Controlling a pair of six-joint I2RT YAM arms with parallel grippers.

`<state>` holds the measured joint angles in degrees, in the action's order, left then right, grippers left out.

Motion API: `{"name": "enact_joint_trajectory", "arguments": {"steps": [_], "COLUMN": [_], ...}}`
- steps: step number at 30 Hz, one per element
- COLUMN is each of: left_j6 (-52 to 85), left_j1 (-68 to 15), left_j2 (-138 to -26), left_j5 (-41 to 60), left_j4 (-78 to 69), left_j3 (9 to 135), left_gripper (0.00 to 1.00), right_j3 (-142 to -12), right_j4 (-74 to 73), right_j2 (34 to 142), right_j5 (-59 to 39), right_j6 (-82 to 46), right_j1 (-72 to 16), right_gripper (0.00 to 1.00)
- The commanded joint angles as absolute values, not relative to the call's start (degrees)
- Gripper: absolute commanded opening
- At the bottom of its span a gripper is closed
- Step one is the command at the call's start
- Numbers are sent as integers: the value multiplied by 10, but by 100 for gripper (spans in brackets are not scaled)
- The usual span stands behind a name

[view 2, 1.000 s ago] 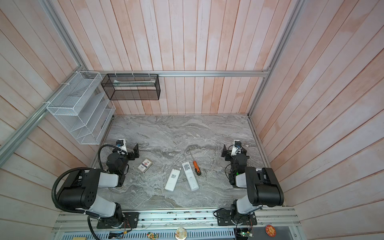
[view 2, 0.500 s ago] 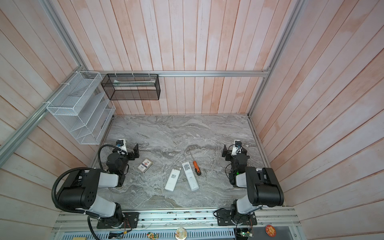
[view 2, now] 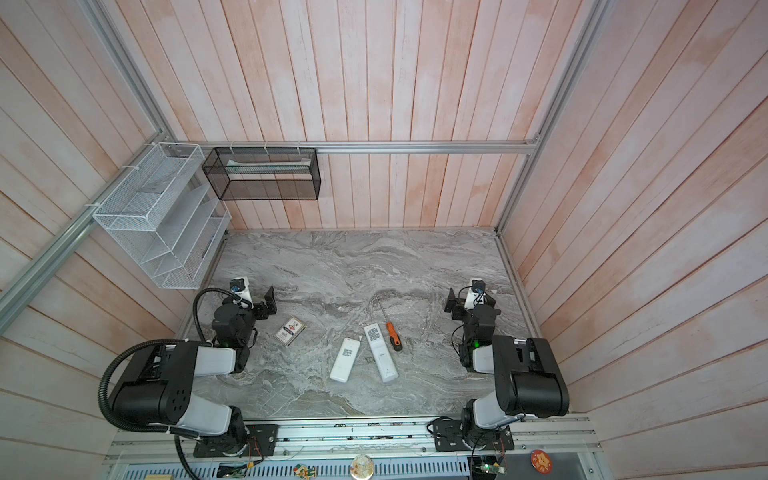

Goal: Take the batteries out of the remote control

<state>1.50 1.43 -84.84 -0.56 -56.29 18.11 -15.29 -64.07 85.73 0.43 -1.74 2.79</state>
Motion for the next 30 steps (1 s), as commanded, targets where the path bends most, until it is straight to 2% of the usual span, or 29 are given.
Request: {"name": "enact_joint_trajectory", "arguments": {"steps": [1, 4, 8, 12, 14, 18, 20, 26, 30], "left_j6": [9, 18, 202, 344, 383, 482, 524, 577, 629], "left_j1": [10, -14, -30, -55, -103, -183, -209, -337, -379], "left_j2": [-813, -764, -701, -674, -660, -649, -655, -594, -556], "left_j5": [-4, -43, -137, -96, -94, -44, 2, -4, 4], "left_j4": [-515, -416, -182, 29, 91, 177, 234, 271, 267], "left_j3": [202, 232, 330, 417, 431, 445, 459, 447, 412], "left_gripper": [100, 100, 100, 100, 100, 100, 100, 100, 100], "right_j3": [-174, -178, -246, -304, -336, -427, -474, -626, -643], "right_j4": [-597, -552, -360, -251, -204, -80, -24, 229, 343], "right_j2": [826, 769, 680, 637, 630, 657, 682, 767, 779], "right_j5": [21, 32, 46, 42, 38, -34, -116, -188, -196], "right_j6": [-28, -32, -71, -97, -146, -243, -268, -244, -221], "right_j1": [30, 27, 19, -48, -84, -118, -130, -216, -281], "right_gripper": [98, 98, 98, 98, 98, 98, 98, 98, 98]}}
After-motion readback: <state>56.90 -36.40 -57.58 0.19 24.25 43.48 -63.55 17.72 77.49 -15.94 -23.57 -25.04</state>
